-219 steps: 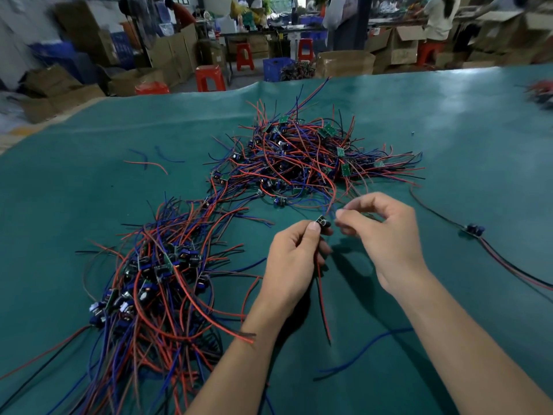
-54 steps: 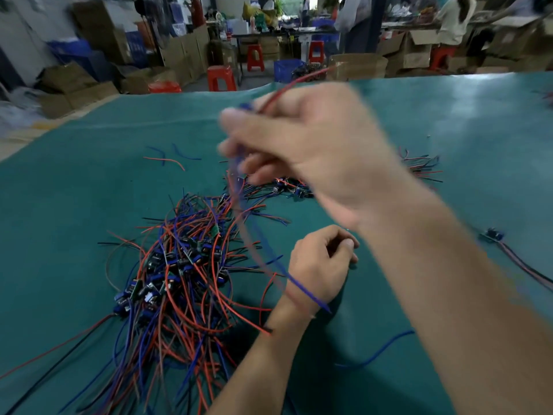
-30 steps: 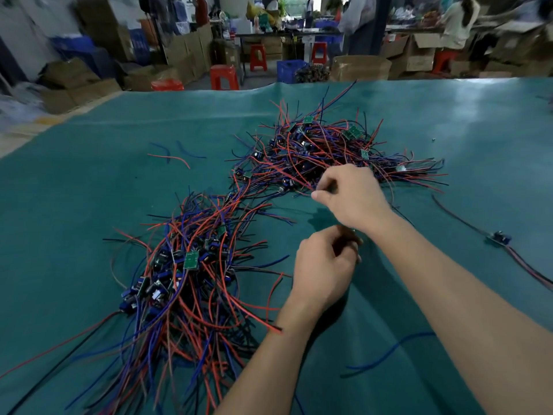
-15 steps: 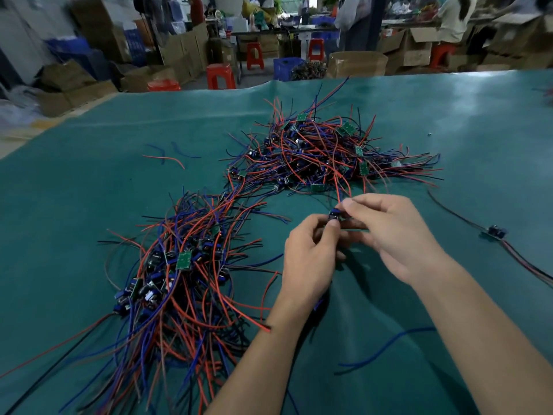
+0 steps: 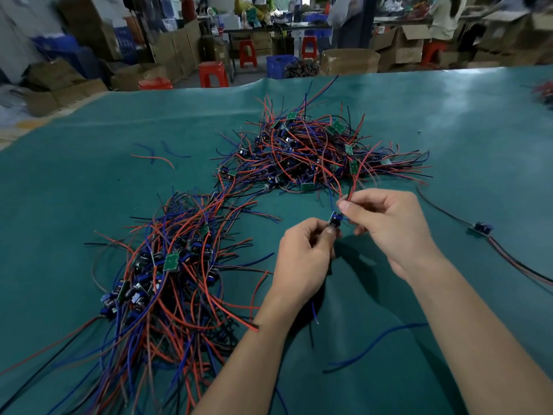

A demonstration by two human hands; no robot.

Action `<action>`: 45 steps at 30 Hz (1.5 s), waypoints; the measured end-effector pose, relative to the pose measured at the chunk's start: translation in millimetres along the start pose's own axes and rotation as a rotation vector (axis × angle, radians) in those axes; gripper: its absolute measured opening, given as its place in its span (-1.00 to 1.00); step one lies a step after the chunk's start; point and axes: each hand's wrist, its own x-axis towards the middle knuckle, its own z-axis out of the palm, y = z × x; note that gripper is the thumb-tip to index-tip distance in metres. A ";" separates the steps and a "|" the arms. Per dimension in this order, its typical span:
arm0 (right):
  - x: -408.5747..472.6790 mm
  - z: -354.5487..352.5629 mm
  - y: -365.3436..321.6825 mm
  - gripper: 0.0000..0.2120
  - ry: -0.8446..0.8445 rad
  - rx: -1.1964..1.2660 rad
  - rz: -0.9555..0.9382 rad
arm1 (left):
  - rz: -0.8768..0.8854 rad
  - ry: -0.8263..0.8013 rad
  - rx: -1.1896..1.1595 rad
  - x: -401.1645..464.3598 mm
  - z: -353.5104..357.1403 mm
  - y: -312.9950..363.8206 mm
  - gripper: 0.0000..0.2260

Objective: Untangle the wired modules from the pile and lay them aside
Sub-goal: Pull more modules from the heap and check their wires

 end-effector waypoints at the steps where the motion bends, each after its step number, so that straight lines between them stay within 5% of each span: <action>1: 2.0 -1.5 1.9 -0.81 0.062 -0.056 -0.049 | -0.004 -0.007 0.005 0.3 0.2 0.1 -0.81; 12: 17.0 -53.8 0.5 -0.91 0.616 -0.093 -0.189 | 0.039 -0.090 0.147 -3.8 0.7 2.4 -0.83; 17: 19.6 -79.6 4.5 -0.88 1.022 -0.029 -0.096 | 0.019 -0.032 0.149 -4.2 -0.8 3.4 -0.80; 20: 20.4 -71.5 7.7 -0.89 0.821 -0.004 0.037 | -0.001 0.032 0.113 -4.0 0.1 4.9 -0.79; 24: 8.5 -29.8 3.8 -0.91 0.025 -0.090 0.221 | 0.019 0.073 0.077 -3.7 0.6 3.5 -0.82; 26: 1.3 -12.9 2.8 -0.94 -0.212 -0.056 0.166 | 0.032 0.065 0.089 -3.0 -0.5 3.0 -0.82; 31: -1.3 1.0 3.3 -0.88 -0.173 -0.058 -0.009 | 0.005 0.050 0.046 -1.9 0.0 3.8 -0.83; 40: 6.1 -22.6 -44.4 -0.86 0.228 0.249 -0.239 | 0.050 -0.028 0.019 -4.7 0.7 6.0 -0.80; 45: -4.3 16.7 -119.5 -0.91 0.014 0.359 -0.383 | 0.041 0.008 0.132 -4.8 2.2 4.8 -0.82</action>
